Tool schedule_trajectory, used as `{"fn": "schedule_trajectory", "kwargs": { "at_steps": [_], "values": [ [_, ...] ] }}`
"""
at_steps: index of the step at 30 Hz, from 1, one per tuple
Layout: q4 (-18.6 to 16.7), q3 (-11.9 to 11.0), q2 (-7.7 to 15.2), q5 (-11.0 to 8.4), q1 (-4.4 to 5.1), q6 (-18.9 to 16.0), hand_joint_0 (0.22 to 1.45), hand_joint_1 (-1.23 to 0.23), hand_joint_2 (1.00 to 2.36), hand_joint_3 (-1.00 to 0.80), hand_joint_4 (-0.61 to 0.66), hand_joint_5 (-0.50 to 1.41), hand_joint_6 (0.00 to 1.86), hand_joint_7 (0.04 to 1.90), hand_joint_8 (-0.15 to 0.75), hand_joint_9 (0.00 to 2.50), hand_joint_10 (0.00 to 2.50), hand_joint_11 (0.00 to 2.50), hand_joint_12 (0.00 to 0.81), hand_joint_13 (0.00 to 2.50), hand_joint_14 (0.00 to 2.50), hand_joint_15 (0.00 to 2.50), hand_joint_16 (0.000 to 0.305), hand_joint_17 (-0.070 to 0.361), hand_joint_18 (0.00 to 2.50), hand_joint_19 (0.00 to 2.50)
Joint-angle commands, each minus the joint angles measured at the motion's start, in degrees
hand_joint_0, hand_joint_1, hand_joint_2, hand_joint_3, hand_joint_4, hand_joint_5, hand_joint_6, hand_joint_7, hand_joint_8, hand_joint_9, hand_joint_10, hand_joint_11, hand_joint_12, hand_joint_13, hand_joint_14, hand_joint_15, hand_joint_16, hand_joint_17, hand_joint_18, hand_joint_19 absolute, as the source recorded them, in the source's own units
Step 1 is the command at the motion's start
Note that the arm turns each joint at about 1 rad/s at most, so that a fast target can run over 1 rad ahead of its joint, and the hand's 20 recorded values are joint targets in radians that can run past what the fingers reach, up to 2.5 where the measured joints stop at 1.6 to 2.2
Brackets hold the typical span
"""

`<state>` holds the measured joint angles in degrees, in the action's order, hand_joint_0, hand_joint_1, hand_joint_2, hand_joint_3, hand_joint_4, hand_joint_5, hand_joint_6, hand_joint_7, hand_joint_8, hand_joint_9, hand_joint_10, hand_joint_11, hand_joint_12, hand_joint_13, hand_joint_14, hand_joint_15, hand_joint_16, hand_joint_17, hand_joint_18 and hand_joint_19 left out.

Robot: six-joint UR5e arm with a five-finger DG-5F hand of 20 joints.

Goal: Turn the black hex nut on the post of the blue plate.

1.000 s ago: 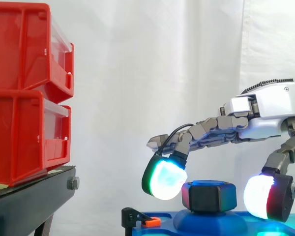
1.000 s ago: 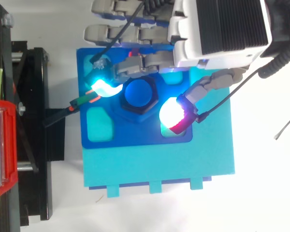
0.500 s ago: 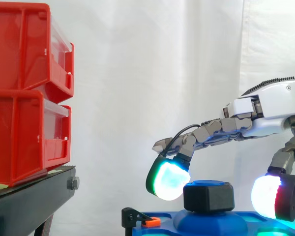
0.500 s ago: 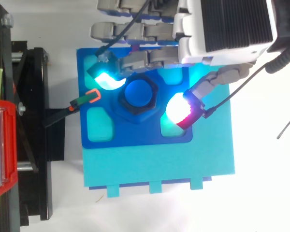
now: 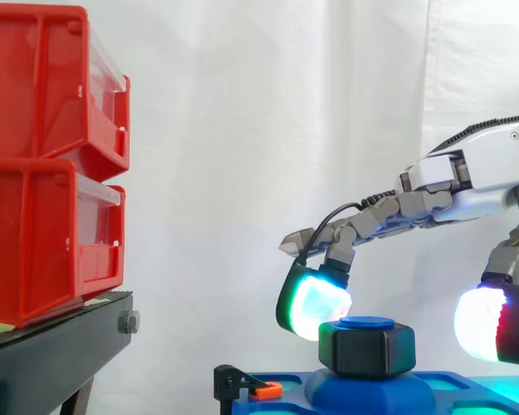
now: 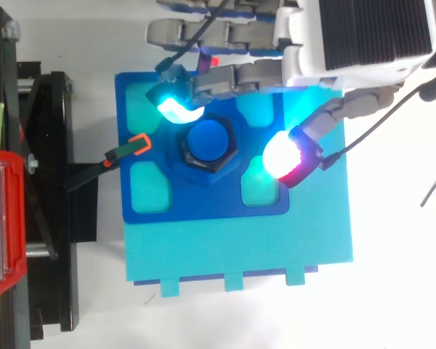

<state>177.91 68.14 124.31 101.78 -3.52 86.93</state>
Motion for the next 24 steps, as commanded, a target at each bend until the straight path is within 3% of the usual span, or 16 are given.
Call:
{"fn": "schedule_trajectory", "kwargs": {
  "at_steps": [1,24],
  "values": [
    [0.6,-0.02,-0.29,-0.01,0.0,0.61,0.35,-0.65,1.0,-0.5,0.06,-0.3,0.5,0.67,0.172,0.0,0.0,0.0,0.375,0.0,0.0,0.0,0.06,0.134,0.0,0.03],
    [5.25,0.07,-2.4,-0.18,0.26,2.45,0.36,-0.65,1.0,-0.5,0.07,-0.3,0.5,0.67,0.169,0.0,0.0,0.0,0.371,0.0,0.0,0.0,0.058,0.131,0.0,0.02]
  ]
}}
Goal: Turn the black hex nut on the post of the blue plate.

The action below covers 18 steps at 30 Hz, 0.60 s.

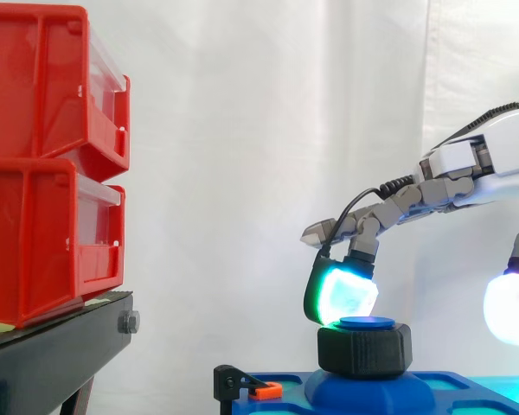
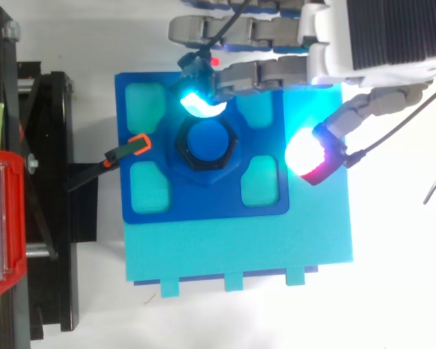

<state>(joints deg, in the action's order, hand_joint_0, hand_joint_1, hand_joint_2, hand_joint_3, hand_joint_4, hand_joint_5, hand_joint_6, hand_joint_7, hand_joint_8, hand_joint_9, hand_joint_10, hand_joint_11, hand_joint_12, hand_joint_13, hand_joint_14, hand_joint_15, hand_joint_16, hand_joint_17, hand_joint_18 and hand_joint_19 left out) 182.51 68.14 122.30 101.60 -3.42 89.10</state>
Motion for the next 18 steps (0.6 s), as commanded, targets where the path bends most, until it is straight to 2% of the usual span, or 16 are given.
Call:
{"fn": "schedule_trajectory", "kwargs": {
  "at_steps": [1,6,18],
  "values": [
    [0.91,-0.02,-0.48,0.0,0.17,0.37,0.36,-0.65,1.0,-0.5,0.07,-0.3,0.5,0.67,0.169,0.0,0.0,0.0,0.37,0.0,0.0,0.0,0.058,0.131,0.0,0.03],
    [2.41,-0.02,-0.57,0.0,0.26,0.72,0.36,-0.65,1.0,-0.5,0.06,-0.3,0.5,0.67,0.169,0.0,0.0,0.0,0.369,0.0,0.0,0.0,0.058,0.131,0.0,0.03],
    [3.37,-0.02,-0.84,-0.09,0.44,0.72,0.36,-0.65,1.0,-0.5,0.07,-0.3,0.5,0.67,0.17,0.0,0.0,0.0,0.37,0.0,0.0,0.0,0.058,0.131,0.0,0.02]
  ]
}}
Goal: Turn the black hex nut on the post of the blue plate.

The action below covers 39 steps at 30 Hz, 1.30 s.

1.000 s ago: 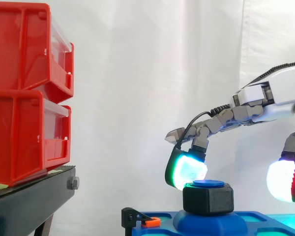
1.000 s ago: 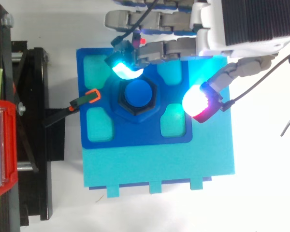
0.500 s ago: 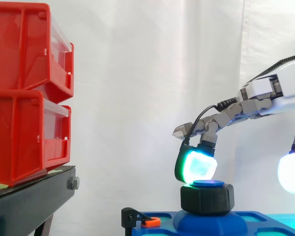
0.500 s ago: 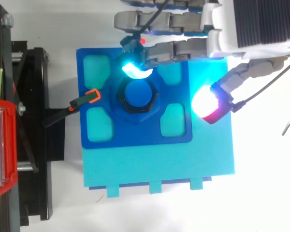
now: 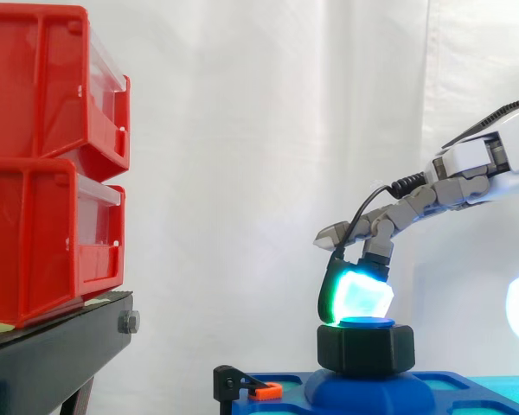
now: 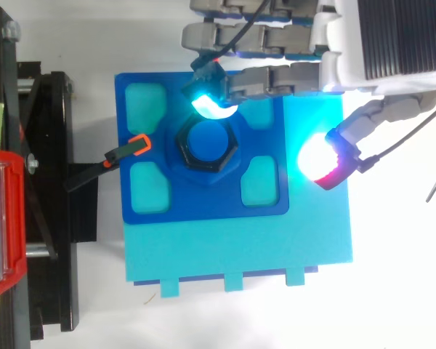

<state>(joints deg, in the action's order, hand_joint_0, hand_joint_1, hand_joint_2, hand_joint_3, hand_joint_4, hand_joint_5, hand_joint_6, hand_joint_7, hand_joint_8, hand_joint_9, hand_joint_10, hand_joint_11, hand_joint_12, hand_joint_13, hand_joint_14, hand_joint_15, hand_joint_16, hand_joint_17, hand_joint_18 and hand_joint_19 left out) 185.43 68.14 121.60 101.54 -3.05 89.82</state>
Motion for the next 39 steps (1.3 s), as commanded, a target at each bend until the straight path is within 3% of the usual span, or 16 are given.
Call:
{"fn": "schedule_trajectory", "kwargs": {
  "at_steps": [1,8,16,26,32,39],
  "values": [
    [0.55,-0.02,-0.14,-0.02,0.06,0.0,0.36,-0.65,1.0,-0.5,0.07,-0.3,0.5,0.67,0.167,0.0,0.0,0.0,0.37,0.0,0.0,0.0,0.058,0.131,0.0,0.02],
    [1.96,-0.02,-1.19,-0.29,0.41,0.18,0.36,-0.65,1.0,-0.5,0.06,-0.3,0.5,0.67,0.168,0.0,0.0,0.0,0.369,0.0,0.0,0.0,0.058,0.131,0.0,0.03],
    [3.71,0.06,-2.51,-1.87,0.85,0.62,0.36,-0.65,1.0,-0.5,0.06,-0.3,0.5,0.67,0.167,0.0,0.0,0.0,0.368,0.0,0.0,0.0,0.058,0.13,0.0,0.03],
    [4.07,-0.02,-2.51,-3.28,1.64,0.88,0.36,-0.65,1.0,-0.5,0.06,-0.3,0.5,0.67,0.165,0.0,0.0,0.0,0.368,0.0,0.0,0.0,0.058,0.13,0.0,0.03],
    [3.98,-0.11,-3.21,-3.8,1.99,0.62,0.38,-0.74,1.0,-0.5,0.04,-0.3,0.5,0.67,0.156,0.0,0.0,0.0,0.357,0.0,0.0,0.0,0.056,0.126,0.0,0.02],
    [3.89,-3.45,-3.13,-4.42,2.08,-2.55,0.4,-0.82,1.0,-0.5,0.01,-0.3,0.5,0.66,0.13,0.0,0.0,0.0,0.335,0.0,0.0,0.0,0.054,0.123,0.0,0.0]
  ]
}}
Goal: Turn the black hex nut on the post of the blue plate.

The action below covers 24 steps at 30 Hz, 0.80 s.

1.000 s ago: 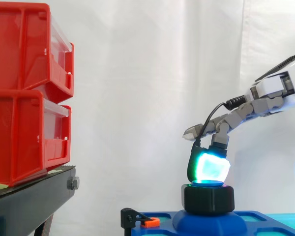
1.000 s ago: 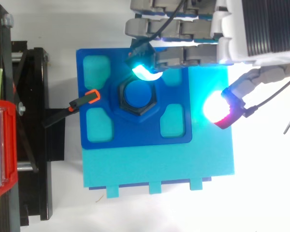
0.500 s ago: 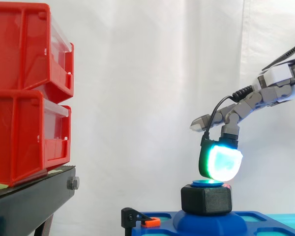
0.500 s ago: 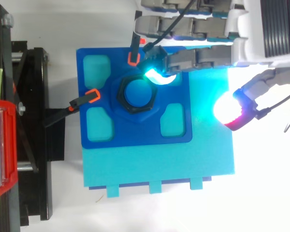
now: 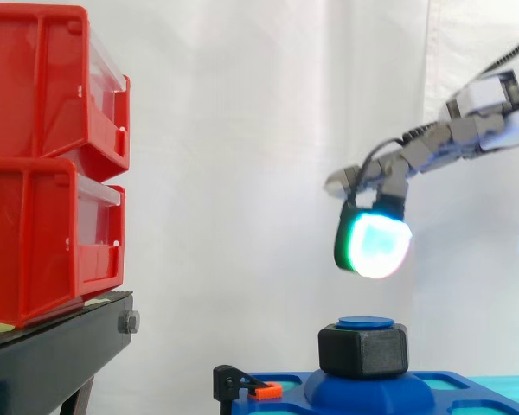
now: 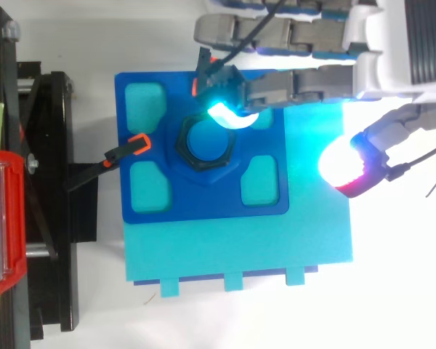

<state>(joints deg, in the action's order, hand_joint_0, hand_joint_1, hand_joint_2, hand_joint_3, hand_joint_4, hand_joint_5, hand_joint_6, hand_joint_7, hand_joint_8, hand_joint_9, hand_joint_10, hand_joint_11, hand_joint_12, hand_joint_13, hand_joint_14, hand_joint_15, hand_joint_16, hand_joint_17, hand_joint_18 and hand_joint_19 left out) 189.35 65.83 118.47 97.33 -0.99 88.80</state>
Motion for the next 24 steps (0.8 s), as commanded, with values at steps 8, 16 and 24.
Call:
{"fn": "schedule_trajectory", "kwargs": {
  "at_steps": [8,16,24],
  "values": [
    [-5.84,-1.14,0.71,-0.3,0.46,-4.78,0.43,-0.85,1.0,-0.5,-0.06,-0.3,0.5,0.64,0.114,0.0,0.0,0.0,0.325,0.0,0.0,0.0,0.052,0.117,0.0,0.0],
    [-10.23,-0.79,2.99,-0.47,1.25,-5.48,0.48,-0.84,1.0,-0.5,-0.09,-0.3,0.5,0.63,0.097,0.0,0.0,0.0,0.306,0.0,0.0,0.0,0.048,0.109,0.0,0.0],
    [-12.69,-0.7,6.42,-0.3,1.16,-6.18,0.55,-0.82,1.0,-0.5,-0.1,-0.3,0.5,0.62,0.088,0.0,0.0,0.0,0.292,0.0,0.0,0.0,0.045,0.102,0.0,0.0]
  ]
}}
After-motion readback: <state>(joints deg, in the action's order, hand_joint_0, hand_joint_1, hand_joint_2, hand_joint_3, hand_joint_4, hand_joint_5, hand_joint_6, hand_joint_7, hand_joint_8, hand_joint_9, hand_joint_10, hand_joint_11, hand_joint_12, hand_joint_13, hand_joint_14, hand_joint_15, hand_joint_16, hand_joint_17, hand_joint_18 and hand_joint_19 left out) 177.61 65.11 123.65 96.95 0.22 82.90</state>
